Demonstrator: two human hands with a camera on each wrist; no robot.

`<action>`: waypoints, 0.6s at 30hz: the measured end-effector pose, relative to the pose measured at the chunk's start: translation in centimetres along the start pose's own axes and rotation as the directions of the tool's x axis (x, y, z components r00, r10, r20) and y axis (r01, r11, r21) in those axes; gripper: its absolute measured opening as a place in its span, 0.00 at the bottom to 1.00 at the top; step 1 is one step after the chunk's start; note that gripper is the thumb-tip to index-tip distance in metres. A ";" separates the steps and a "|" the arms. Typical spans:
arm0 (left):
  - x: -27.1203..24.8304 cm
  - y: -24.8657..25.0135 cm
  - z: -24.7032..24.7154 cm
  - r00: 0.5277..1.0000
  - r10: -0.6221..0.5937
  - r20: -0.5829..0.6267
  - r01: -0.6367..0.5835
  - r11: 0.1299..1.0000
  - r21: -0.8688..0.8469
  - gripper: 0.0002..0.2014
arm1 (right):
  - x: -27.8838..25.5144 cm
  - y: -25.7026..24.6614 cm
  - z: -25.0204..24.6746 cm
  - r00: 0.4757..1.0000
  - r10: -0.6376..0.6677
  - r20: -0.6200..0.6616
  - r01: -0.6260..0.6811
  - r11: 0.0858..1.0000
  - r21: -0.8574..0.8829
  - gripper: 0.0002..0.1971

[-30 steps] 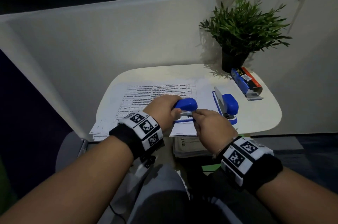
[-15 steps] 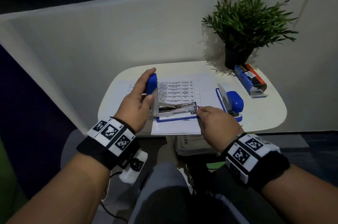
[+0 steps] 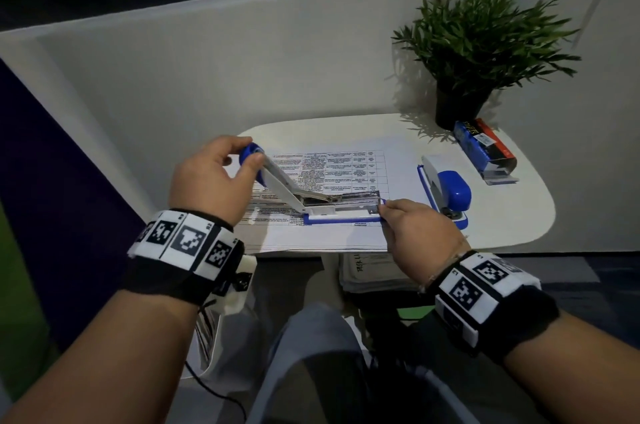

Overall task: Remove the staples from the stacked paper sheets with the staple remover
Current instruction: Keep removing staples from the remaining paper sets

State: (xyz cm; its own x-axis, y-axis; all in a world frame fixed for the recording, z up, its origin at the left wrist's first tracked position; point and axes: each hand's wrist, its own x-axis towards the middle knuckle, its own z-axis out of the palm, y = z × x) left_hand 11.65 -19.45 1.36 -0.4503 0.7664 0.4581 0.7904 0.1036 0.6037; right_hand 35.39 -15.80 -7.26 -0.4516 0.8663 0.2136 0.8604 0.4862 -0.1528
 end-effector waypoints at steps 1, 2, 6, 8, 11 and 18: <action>0.0 -0.4 -0.1 1.000 -0.025 -0.001 0.025 0.999 0.020 0.11 | 0.0 0.0 -0.1 1.000 0.007 -0.006 -0.007 1.000 -0.002 0.24; -0.1 -0.8 -0.3 0.999 -0.047 -0.001 0.047 0.998 0.040 0.11 | 0.0 0.0 -0.1 1.000 0.008 -0.013 -0.008 1.000 -0.005 0.23; 0.2 -2.6 -0.5 0.988 -0.148 0.050 0.137 0.975 0.175 0.12 | 0.0 -0.1 -0.7 0.999 0.003 0.044 -0.005 0.999 0.041 0.21; 0.2 -3.4 -0.5 0.974 -0.201 0.103 0.167 0.948 0.271 0.13 | 0.0 -0.1 -0.9 0.999 -0.007 0.052 0.004 0.999 0.051 0.22; 0.1 -3.9 -0.4 0.927 -0.283 0.245 0.152 0.883 0.444 0.15 | 0.1 -0.1 -0.9 0.999 0.002 0.052 -0.005 0.999 0.051 0.22; -1.6 -2.0 0.7 0.940 -0.092 0.329 -0.073 0.886 0.457 0.27 | 0.2 -0.3 -1.7 0.996 0.019 0.089 -0.030 0.992 0.126 0.16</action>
State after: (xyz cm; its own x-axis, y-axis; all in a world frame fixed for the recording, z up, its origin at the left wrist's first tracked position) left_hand 11.09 -20.48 -1.04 -0.3592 0.9194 0.1600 0.9235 0.3255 0.2031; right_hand 35.46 -16.01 -5.58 -0.4546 0.8820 0.1239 0.8369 0.4706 -0.2794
